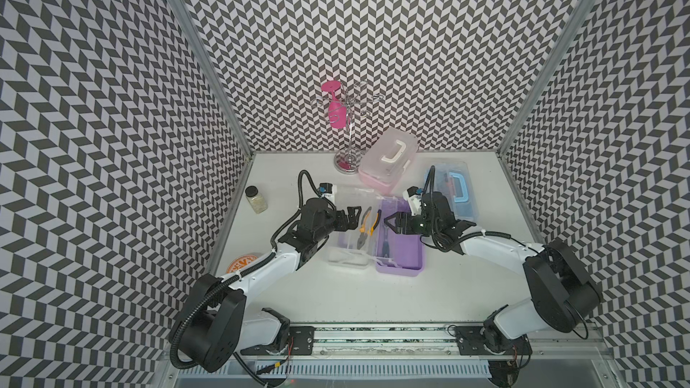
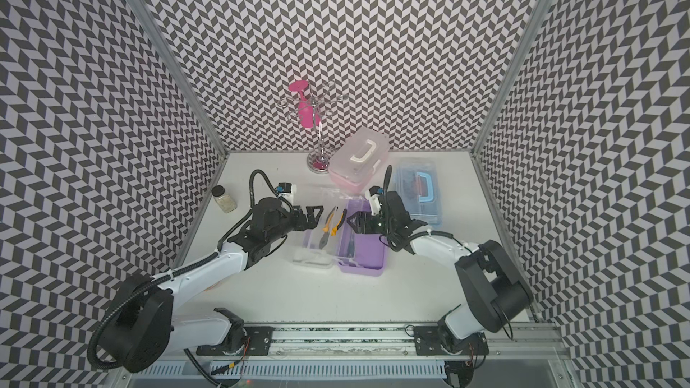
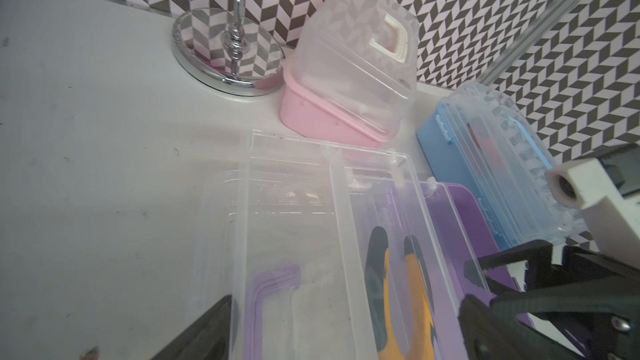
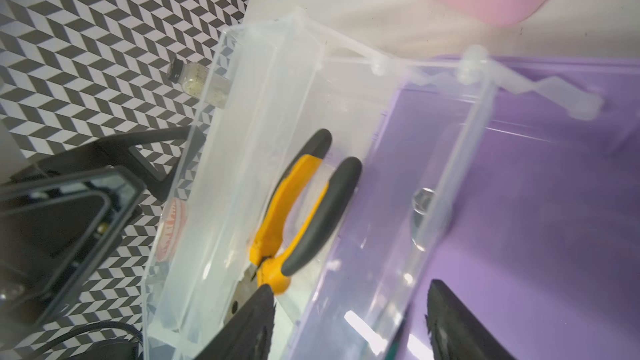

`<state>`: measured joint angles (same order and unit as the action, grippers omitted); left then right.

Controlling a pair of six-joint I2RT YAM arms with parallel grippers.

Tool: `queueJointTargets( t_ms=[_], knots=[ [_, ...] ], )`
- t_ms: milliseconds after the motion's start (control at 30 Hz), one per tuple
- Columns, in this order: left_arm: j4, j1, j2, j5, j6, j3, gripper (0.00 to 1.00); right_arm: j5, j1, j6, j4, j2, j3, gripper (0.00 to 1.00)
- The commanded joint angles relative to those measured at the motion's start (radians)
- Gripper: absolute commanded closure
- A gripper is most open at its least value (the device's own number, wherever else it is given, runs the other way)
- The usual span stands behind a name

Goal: Close toolboxes
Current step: Move the toolbox to the center of the board.

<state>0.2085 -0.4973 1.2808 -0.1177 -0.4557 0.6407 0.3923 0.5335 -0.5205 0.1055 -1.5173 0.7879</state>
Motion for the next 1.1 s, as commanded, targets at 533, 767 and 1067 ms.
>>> queueJointTargets(
  t_ms=[533, 767, 1067],
  knots=[
    [0.006, -0.024, 0.008, -0.012, -0.001, 0.050, 0.01, -0.419, -0.038, 0.088, -0.299, 0.186, -0.002, 0.00],
    [0.005, -0.024, 0.012, -0.011, 0.005, 0.051, 0.01, -0.119, -0.126, 0.079, -0.168, 0.191, -0.132, 0.01],
    [0.027, -0.029, 0.026, -0.042, -0.005, 0.052, 0.01, 0.088, -0.130, 0.039, 0.001, 0.186, -0.198, 0.01]
  ],
)
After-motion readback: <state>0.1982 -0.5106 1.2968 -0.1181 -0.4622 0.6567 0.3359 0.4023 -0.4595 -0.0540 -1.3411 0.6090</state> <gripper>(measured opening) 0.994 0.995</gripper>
